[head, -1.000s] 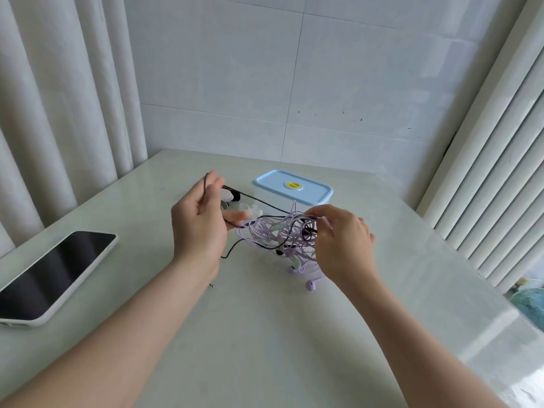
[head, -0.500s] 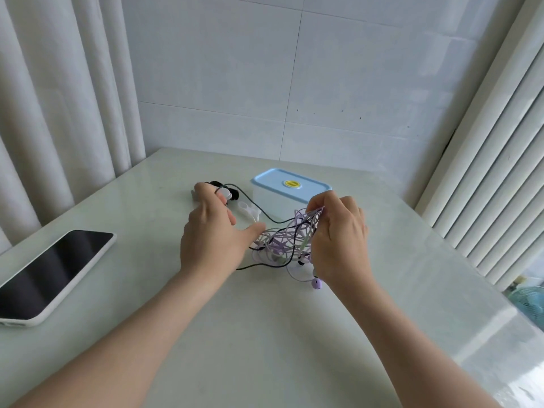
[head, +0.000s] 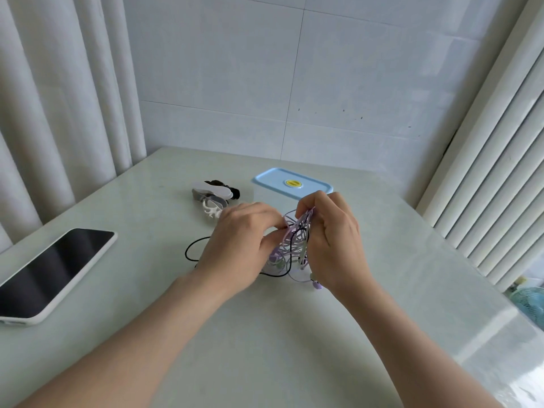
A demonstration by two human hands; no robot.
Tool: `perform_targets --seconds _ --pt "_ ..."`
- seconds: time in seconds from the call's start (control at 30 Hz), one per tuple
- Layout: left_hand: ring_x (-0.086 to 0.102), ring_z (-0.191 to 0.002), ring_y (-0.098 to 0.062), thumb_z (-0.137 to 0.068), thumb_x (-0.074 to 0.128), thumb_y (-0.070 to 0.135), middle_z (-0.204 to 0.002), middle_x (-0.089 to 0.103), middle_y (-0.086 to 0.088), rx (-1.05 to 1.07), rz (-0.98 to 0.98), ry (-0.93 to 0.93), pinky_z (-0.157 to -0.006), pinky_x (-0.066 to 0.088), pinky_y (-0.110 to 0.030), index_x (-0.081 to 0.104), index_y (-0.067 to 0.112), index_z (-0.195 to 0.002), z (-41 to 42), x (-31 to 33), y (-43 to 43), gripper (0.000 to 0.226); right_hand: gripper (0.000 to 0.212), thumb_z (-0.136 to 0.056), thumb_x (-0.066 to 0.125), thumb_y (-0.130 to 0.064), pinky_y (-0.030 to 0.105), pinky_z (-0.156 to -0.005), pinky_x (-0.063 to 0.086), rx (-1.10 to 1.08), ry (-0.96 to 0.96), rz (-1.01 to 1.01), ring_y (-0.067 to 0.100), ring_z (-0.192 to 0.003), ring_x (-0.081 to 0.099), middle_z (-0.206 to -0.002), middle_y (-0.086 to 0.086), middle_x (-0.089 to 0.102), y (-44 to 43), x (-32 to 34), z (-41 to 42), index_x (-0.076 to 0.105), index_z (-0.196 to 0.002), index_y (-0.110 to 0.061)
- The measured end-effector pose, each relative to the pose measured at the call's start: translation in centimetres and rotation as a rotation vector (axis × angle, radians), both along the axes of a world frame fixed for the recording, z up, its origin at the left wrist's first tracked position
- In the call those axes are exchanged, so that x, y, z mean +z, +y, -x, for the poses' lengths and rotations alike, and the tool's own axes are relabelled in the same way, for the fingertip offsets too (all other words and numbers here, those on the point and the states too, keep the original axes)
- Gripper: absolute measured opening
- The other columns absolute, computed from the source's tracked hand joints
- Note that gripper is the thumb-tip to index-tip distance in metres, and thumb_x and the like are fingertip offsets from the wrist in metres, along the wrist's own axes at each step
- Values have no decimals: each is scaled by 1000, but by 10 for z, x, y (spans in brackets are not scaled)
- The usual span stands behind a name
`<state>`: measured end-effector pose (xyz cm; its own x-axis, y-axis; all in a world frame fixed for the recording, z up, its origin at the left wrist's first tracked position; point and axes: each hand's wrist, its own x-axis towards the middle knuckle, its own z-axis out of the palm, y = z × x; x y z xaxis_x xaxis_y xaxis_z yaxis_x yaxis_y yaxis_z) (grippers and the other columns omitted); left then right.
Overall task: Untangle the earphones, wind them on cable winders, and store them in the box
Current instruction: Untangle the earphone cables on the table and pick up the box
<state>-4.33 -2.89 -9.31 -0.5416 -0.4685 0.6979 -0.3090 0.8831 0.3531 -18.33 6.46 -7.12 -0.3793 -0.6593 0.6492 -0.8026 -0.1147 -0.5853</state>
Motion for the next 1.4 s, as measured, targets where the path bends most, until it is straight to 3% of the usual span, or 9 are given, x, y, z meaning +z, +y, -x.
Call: perform_targets --seconds 0.13,0.37,0.47,0.6,0.73,0.9,1.1,1.23,1.4 --pt "73 -82 -7 -97 75 24 -85 78 10 9 -249 276 -82 57 -35 79 19 -89 -4 10 1 10 41 -82 32 -6 44 -89 41 -38 -11 -25 22 -94 47 -92 -13 49 -1 -1 4 53 -87 -40" --pt "78 -101 -33 -112 37 13 -107 78 -23 -310 -1313 1161 -89 63 -42 47 9 -95 -11 40 -9 21 37 -78 28 -11 41 -92 36 -186 -158 -67 27 -98 49 -87 -12 50 0 5 11 55 -84 -36" --pt "69 -61 -20 -114 34 18 -70 65 -7 -504 -1509 1221 -84 65 -45 46 12 -85 -13 42 -9 31 39 -89 36 -1 50 -101 41 -250 -241 -124 30 -102 51 -93 -4 56 -1 7 16 55 -84 -35" --pt "31 -50 -14 -104 52 13 -62 38 5 -119 -1161 808 -53 40 -30 45 16 -96 -2 33 -2 11 36 -79 27 -14 53 -101 42 -289 -272 -120 30 -101 53 -98 6 62 -1 6 18 55 -87 -35" --pt "51 -64 -9 -90 63 14 -70 58 15 -25 -647 385 -68 43 -27 56 20 -112 -5 18 -1 23 38 -90 33 -2 52 -103 42 -274 -286 -79 26 -104 52 -103 6 61 -2 4 17 57 -93 -32" --pt "65 -82 -4 -88 78 36 -83 70 15 68 -163 25 -78 50 -27 76 29 -90 -7 2 -2 8 41 -91 36 4 48 -100 43 -259 -291 11 22 -100 52 -101 2 59 0 6 16 59 -93 -29" --pt "60 -63 0 -95 73 27 -71 73 11 247 -399 362 -64 44 -18 76 21 -81 -10 11 -11 15 39 -89 35 0 44 -94 43 -278 -334 19 26 -98 52 -96 3 58 0 9 19 61 -90 -28" --pt "49 -46 -18 -101 56 18 -64 68 -2 287 -953 879 -54 40 -30 59 9 -91 -13 14 -25 14 33 -69 29 -13 33 -65 36 -244 -478 44 25 -68 48 -61 -9 53 -4 6 29 60 -77 -23" --pt "63 -43 -16 -110 32 5 -78 69 -18 173 -1229 1039 -46 55 -26 56 -4 -104 -2 14 -13 26 33 -75 32 -2 26 -52 27 -225 -786 143 16 -45 34 -49 -6 41 0 10 28 58 -65 -19"
